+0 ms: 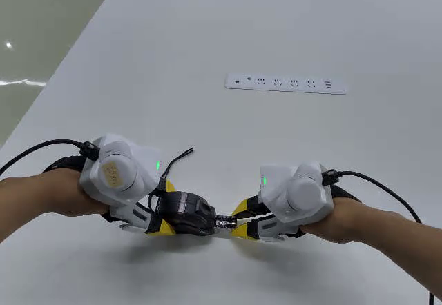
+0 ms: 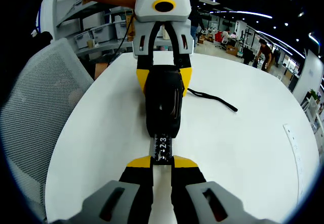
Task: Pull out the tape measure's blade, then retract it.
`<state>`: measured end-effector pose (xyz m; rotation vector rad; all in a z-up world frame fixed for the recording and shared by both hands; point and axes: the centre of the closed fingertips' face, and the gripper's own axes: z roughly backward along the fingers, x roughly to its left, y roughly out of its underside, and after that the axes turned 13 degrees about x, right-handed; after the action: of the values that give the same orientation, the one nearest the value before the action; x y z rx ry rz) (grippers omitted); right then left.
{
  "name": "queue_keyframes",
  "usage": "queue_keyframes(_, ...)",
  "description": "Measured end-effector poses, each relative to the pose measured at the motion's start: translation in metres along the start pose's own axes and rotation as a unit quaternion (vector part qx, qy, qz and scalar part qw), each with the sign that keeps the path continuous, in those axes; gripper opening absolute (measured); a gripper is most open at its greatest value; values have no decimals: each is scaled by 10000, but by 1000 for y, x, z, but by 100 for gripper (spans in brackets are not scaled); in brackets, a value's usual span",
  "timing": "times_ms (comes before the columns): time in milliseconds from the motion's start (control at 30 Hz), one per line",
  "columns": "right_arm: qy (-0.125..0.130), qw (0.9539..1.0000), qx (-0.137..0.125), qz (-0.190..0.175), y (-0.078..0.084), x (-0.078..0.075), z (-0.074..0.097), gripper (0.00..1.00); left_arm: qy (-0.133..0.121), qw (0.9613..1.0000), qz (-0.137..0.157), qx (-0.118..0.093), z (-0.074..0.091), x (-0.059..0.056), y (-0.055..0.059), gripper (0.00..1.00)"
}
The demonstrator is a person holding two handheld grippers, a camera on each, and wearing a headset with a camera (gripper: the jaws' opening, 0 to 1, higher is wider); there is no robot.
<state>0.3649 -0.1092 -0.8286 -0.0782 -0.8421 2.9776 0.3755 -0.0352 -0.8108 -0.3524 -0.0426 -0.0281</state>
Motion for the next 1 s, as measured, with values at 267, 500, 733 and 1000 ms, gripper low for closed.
queue_keyframes(267,31,10000,20,52,5,1,5,11,-2,10000,-5,10,0,0,1,27)
queue_keyframes(500,57,10000,26,70,9,2,10,11,-15,10000,-14,11,0,0,1,27)
queue_keyframes(733,80,9999,29,90,12,2,14,11,-25,10000,-15,12,1,0,1,27)
queue_keyframes(1000,103,9999,18,101,16,1,19,11,-31,10000,-15,18,1,0,2,27)
